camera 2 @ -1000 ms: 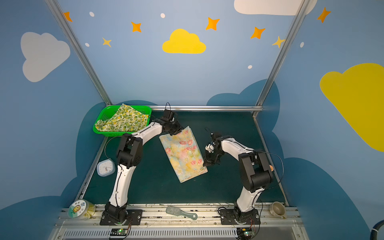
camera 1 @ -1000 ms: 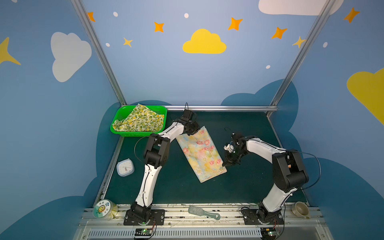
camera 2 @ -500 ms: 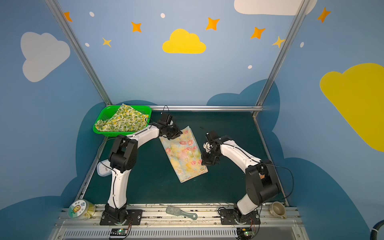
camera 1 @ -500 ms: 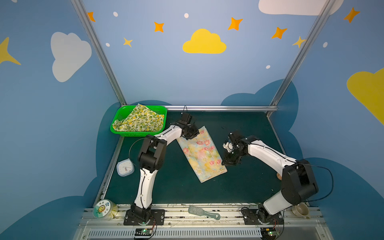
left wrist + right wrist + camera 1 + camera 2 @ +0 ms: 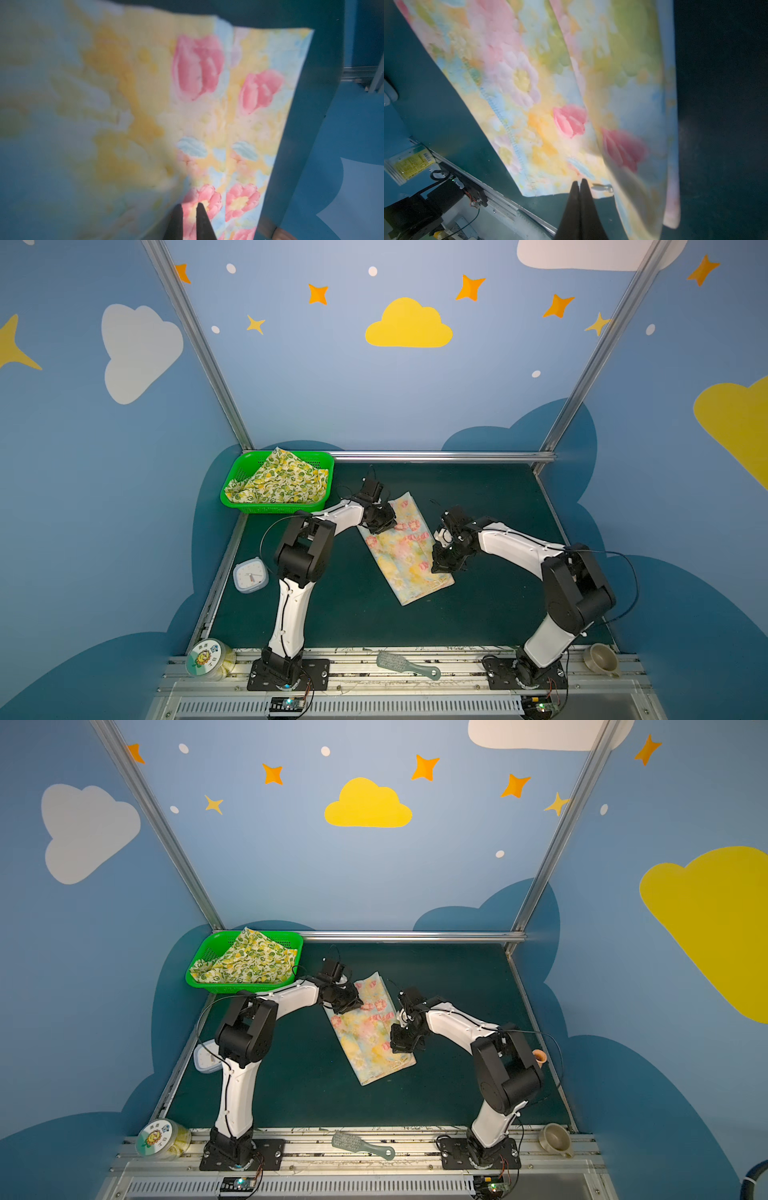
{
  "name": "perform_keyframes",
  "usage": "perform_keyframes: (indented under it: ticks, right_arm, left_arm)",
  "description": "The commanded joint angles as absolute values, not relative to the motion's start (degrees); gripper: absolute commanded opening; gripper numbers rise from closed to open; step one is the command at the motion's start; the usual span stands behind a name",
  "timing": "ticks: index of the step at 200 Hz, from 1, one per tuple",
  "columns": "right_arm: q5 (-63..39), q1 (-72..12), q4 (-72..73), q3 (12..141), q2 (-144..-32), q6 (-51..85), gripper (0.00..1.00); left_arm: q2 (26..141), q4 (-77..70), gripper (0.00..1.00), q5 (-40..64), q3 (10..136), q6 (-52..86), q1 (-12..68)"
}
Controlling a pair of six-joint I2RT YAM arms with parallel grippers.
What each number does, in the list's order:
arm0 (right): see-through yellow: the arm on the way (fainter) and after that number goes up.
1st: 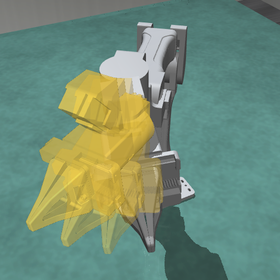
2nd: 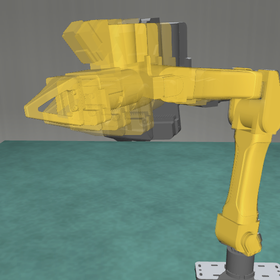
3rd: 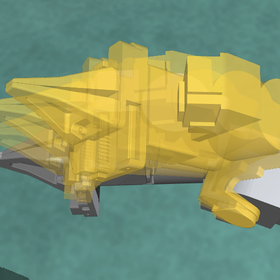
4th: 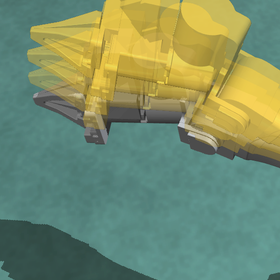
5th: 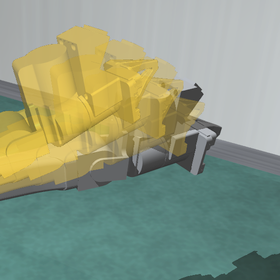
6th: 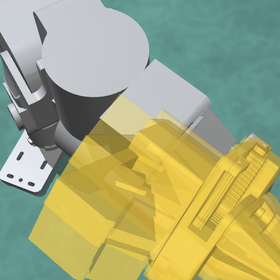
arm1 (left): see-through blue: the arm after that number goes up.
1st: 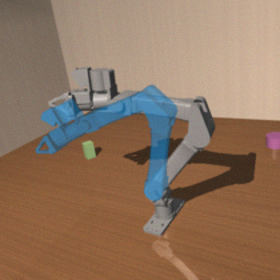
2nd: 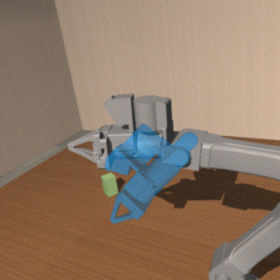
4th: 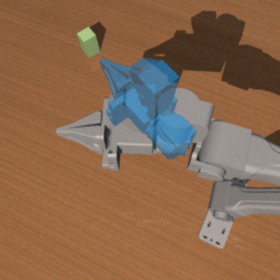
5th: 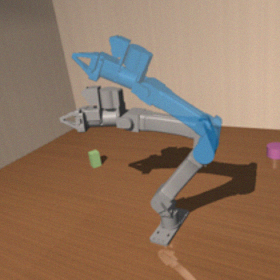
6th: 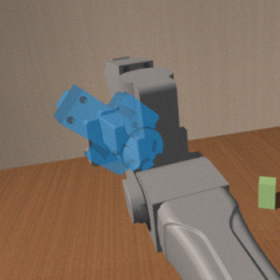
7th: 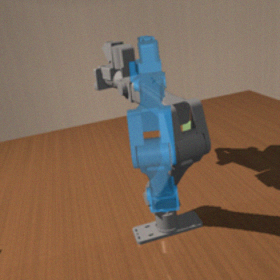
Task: Fold and stack skirts
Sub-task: Rotate the skirt at the center of the table.
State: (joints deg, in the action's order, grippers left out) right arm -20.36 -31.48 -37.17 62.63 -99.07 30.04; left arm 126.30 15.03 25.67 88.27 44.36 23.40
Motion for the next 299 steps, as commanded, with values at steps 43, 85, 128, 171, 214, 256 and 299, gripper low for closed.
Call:
perform_keyframes:
  ticks: [43, 85, 128, 171, 214, 256, 299]
  right_arm:
    - [-16.01, -29.05, -38.12, 63.46, -106.32, 30.00, 0.00]
    - [-12.69, -27.06, -41.84, 68.33, -112.05, 27.77, 0.00]
    - [-11.44, -24.76, -45.95, 75.73, -115.20, 24.57, 0.00]
    - [-10.11, -24.25, -49.46, 80.59, -116.47, 22.34, 0.00]
    - [-11.39, -26.25, -48.84, 76.05, -108.12, 24.28, 0.00]
    - [-9.67, -31.67, -49.37, 71.16, -96.40, 28.82, 0.00]
    - [-12.19, -33.14, -43.80, 63.80, -91.72, 33.73, 0.00]
  left_arm:
    - [130.17, 17.28, 0.13, 26.03, 88.40, 43.11, 23.31]
    - [128.57, 16.96, 0.12, 26.80, 85.77, 44.85, 22.44]
    - [124.32, 12.40, 0.12, 28.42, 78.86, 48.49, 20.54]
    - [120.97, 7.12, 0.13, 30.32, 74.52, 51.35, 18.80]
    - [119.27, 6.06, 0.13, 31.45, 78.01, 49.44, 17.70]
    - [120.00, 11.70, 0.14, 31.28, 83.86, 43.50, 15.50]
    - [123.84, 17.68, 0.14, 29.74, 89.74, 38.81, 14.44]
